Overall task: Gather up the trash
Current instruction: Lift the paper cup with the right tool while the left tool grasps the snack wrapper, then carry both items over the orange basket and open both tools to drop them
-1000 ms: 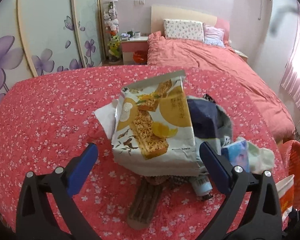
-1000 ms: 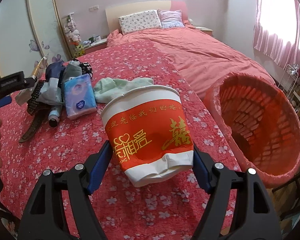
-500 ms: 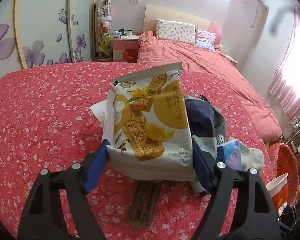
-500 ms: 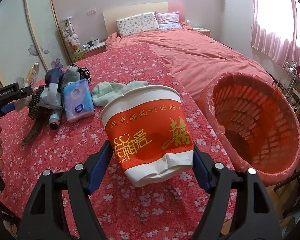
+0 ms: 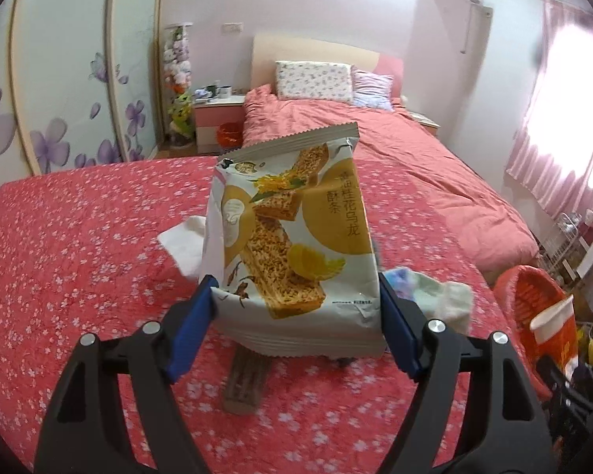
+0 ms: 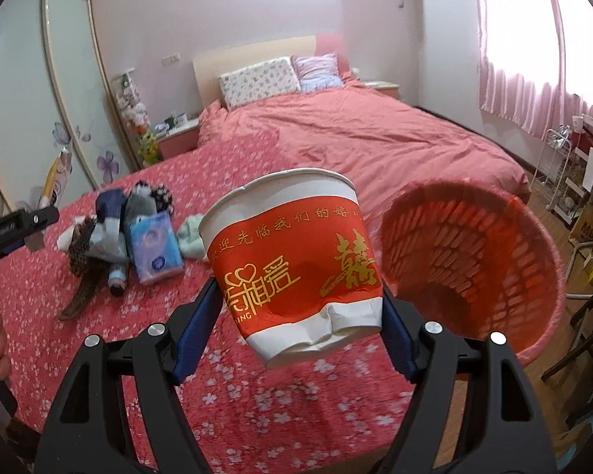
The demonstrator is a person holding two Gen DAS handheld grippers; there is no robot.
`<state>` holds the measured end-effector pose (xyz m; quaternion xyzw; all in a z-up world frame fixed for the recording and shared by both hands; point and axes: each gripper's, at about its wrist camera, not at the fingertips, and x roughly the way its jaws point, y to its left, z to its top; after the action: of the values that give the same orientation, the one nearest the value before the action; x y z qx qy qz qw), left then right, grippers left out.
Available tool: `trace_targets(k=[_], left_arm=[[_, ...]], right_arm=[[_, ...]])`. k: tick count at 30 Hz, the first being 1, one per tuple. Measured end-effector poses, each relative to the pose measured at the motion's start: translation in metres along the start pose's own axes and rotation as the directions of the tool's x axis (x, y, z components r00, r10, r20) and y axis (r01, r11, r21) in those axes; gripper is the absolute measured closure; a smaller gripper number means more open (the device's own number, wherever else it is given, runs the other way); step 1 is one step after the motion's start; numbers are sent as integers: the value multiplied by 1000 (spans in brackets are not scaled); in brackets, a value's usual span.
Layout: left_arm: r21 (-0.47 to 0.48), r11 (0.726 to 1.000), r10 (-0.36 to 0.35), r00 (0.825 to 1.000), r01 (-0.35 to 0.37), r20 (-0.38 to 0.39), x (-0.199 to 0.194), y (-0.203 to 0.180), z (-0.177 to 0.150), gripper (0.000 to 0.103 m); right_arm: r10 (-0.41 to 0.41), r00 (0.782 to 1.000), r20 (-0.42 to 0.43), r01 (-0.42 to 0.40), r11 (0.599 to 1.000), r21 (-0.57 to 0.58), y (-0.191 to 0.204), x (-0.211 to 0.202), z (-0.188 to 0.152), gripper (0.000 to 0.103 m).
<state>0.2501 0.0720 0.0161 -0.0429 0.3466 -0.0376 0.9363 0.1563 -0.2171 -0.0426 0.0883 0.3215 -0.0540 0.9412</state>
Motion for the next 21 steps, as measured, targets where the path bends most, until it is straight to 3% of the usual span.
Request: trace_targets(k=[10,21], left_arm=[[85,991,-103,995,102,8,-17,-55,-10,27],[170,957,-233,972,235,-32,-18,-128,-25,27]], right_arm=[[-69,994,81,65,997,49,-29,-23,11,29],[-169,976,136,152,980,130,-70,-33,18,29]])
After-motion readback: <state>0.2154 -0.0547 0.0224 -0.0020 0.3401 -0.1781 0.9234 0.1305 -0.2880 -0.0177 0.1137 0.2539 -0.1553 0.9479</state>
